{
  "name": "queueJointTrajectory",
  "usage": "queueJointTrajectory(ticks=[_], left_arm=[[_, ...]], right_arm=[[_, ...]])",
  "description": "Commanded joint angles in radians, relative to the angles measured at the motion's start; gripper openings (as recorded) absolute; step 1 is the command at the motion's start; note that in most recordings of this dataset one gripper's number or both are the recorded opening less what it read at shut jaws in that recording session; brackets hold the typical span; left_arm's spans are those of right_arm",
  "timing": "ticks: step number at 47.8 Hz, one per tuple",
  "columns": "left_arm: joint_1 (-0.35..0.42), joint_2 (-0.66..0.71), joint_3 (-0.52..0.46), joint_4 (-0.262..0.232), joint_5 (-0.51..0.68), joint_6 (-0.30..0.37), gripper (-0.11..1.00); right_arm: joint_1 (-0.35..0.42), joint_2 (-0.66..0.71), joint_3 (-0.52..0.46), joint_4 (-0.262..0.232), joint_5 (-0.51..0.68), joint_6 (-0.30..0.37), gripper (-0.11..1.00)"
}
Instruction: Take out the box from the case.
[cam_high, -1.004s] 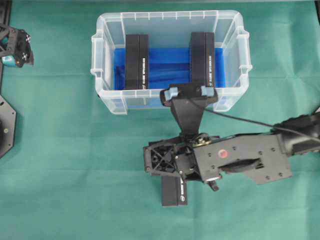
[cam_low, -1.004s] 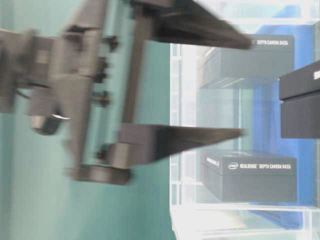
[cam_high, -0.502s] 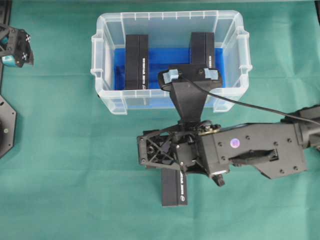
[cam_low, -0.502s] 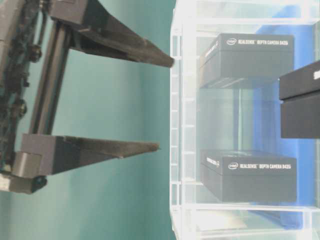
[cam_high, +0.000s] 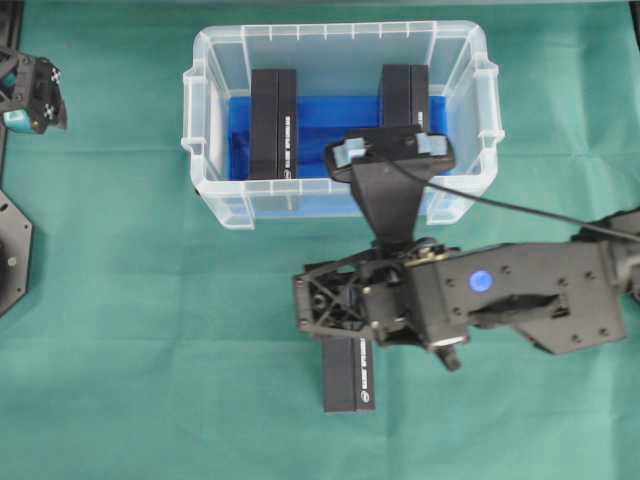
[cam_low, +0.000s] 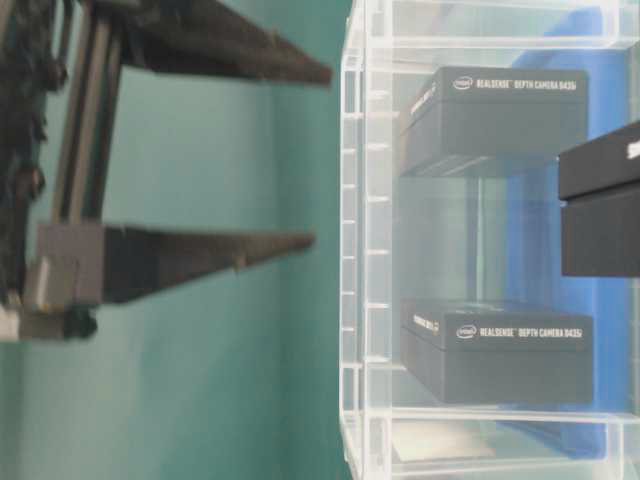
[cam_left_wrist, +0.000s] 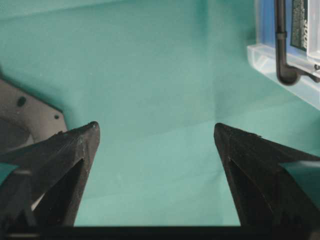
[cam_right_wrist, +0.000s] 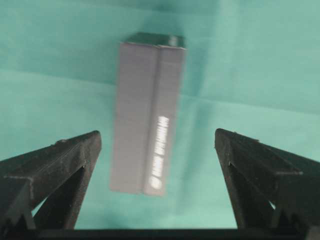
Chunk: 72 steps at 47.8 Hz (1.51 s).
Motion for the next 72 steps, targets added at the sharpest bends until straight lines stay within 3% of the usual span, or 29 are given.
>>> queueJointTrajectory(ticks=[1,15,44,60,68,72], left_arm=[[0.005,-0.002,-0.009,0.005,-0.003,0.002,0.95],[0.005,-0.003,-0.009,0.005,-0.005,0.000,0.95],[0.005,-0.002,-0.009,0.005,-0.002,-0.008,0.95],[0.005,-0.003,-0.009,0.005,-0.002,-0.006,0.95],[0.005,0.002,-0.011,0.005,-0.002,-0.008,0.95],[0.005,0.005,-0.012,0.005,-0.002,-0.008,0.95]], right_arm=[[0.003,-0.071,0.006,0.005,0.028,-0.002,0.93],[0.028,-0.221,0.186,0.008,0.031,0.006,0.93],[0.077,-0.689,0.611,0.009,0.040,0.011,0.93],[0.060,-0.756,0.692,-0.012,0.034,-0.006,0.93],[-0.008,-0.758,0.698,-0.038,0.029,-0.044,0.93],[-0.072,-0.765,0.712,-0.040,0.020,-0.107,0.93]])
